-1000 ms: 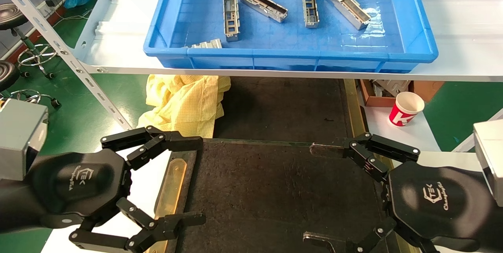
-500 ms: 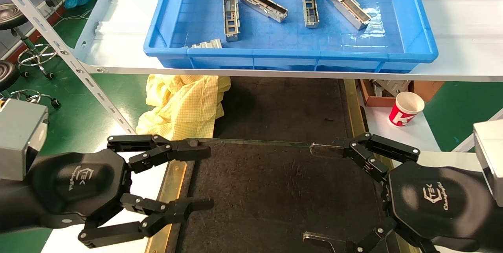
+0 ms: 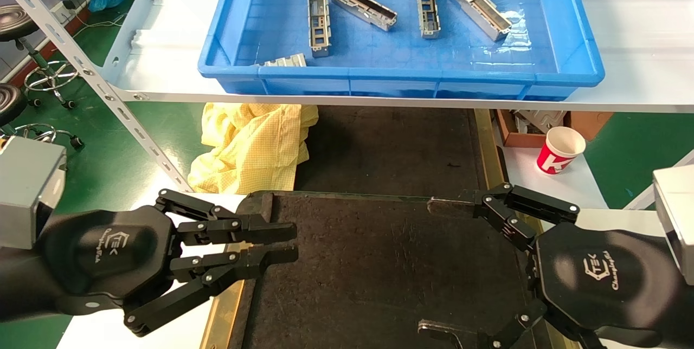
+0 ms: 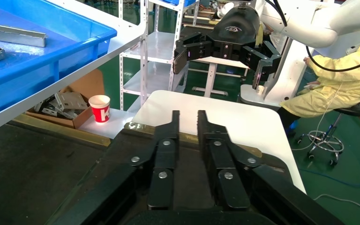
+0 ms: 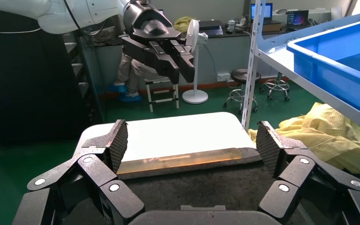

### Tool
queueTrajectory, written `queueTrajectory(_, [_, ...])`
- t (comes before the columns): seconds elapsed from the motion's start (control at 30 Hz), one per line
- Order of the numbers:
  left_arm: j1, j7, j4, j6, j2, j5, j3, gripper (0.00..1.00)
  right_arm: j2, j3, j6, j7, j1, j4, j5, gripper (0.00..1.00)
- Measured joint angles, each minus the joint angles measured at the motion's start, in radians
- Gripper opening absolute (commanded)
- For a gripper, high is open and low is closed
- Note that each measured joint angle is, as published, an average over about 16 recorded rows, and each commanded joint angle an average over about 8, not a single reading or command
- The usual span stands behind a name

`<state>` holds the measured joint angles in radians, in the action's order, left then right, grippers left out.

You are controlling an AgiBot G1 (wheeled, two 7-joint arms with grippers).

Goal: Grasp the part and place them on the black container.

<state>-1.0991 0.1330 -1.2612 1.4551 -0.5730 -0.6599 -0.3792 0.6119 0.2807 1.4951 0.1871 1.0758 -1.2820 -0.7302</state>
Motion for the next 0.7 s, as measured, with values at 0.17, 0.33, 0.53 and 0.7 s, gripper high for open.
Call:
queueTrajectory(0.17, [0.0,0.0,0.0,0.0,0.0,0.0,0.0,0.0,0.0,0.0,0.0,0.0,0.0,0.0,0.0,1.0])
queueTrajectory(0.33, [0.0,0.0,0.0,0.0,0.0,0.0,0.0,0.0,0.009,-0.003,-0.006,0.012,0.014,0.007,0.013,1.0])
queueTrajectory(0.53, [0.0,0.0,0.0,0.0,0.0,0.0,0.0,0.13,0.043,0.002,-0.032,0.061,0.083,0.054,0.027,1.0])
queueTrajectory(0.7, [0.0,0.0,0.0,0.0,0.0,0.0,0.0,0.53,0.094,0.026,-0.07,0.121,0.201,0.138,0.001,1.0])
